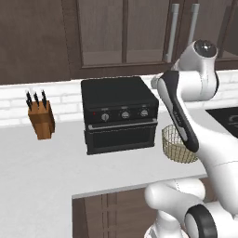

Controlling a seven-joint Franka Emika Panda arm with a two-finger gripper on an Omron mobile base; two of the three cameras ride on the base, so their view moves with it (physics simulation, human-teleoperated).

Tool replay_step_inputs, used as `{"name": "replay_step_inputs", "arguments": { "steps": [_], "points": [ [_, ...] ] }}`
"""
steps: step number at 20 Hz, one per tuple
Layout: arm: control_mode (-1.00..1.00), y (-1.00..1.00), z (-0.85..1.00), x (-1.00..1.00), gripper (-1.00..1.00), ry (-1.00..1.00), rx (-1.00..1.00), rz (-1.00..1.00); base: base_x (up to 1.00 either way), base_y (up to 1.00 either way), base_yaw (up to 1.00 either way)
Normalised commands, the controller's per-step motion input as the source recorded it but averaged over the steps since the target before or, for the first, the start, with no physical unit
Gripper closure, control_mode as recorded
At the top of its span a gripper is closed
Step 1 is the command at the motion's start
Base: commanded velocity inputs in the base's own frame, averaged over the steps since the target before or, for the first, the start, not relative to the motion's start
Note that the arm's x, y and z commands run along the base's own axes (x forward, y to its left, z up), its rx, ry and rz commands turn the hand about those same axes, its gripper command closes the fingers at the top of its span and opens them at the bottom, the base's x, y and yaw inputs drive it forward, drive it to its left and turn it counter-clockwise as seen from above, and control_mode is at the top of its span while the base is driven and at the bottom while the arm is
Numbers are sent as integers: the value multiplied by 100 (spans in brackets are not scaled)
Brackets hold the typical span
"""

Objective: Open the cabinet, pick up the bread from the cabinet and place it in the basket. Then move the basket to the dining counter.

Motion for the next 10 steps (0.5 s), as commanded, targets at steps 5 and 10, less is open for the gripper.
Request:
{"name": "replay_step_inputs", "arguments": {
  "steps": [5,10],
  "points": [
    [-100,-49,100,3,-100,-39,-2,-5,0,0,0],
    [-100,-8,95,-1,-100,-19,1,-1,0,0,0]
  ]
}}
